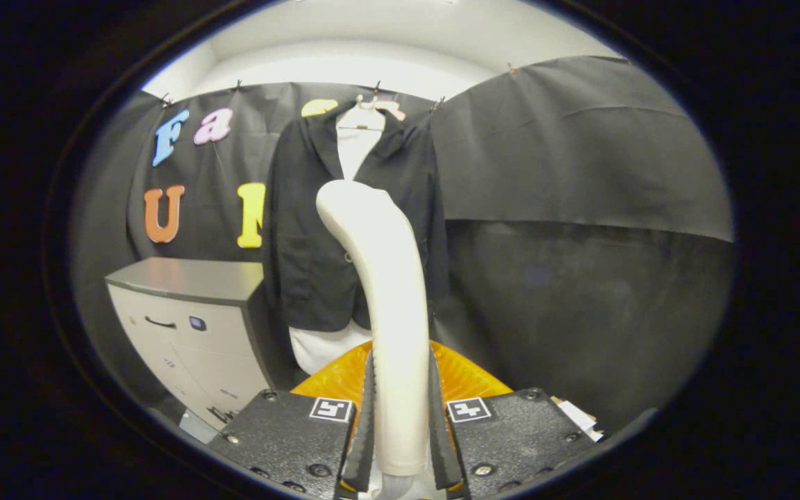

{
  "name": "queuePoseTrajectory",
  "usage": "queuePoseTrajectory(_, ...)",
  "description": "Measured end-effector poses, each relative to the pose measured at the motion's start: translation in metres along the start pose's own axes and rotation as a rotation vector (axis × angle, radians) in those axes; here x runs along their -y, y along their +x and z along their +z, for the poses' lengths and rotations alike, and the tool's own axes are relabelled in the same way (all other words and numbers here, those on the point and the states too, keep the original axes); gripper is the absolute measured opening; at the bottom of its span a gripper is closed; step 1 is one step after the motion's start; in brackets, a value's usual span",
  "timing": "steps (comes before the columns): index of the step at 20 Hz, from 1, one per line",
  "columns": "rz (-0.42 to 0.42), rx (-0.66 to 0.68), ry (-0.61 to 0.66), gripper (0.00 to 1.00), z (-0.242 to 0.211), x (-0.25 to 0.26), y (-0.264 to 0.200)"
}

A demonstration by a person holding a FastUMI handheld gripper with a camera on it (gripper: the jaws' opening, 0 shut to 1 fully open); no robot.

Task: Iron the clothes twice with a garment steamer, once on the left side and once on the right side.

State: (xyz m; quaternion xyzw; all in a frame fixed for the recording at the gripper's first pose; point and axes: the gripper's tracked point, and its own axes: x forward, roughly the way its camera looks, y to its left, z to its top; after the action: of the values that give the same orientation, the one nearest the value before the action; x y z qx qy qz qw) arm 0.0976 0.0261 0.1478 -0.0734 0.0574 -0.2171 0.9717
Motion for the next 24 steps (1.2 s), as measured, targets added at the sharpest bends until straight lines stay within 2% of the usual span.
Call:
queuePoseTrajectory(5,0.044,0.095,0.005,0.36,0.040,-0.010,-0.079)
queuePoseTrajectory(8,0.078,0.124,-0.017,0.36,0.051,-0.018,-0.107)
queuePoseTrajectory(16,0.140,0.089,-0.060,0.36,0.036,-0.044,-0.130)
queuePoseTrajectory(24,0.187,0.093,-0.029,0.36,0.050,-0.017,-0.123)
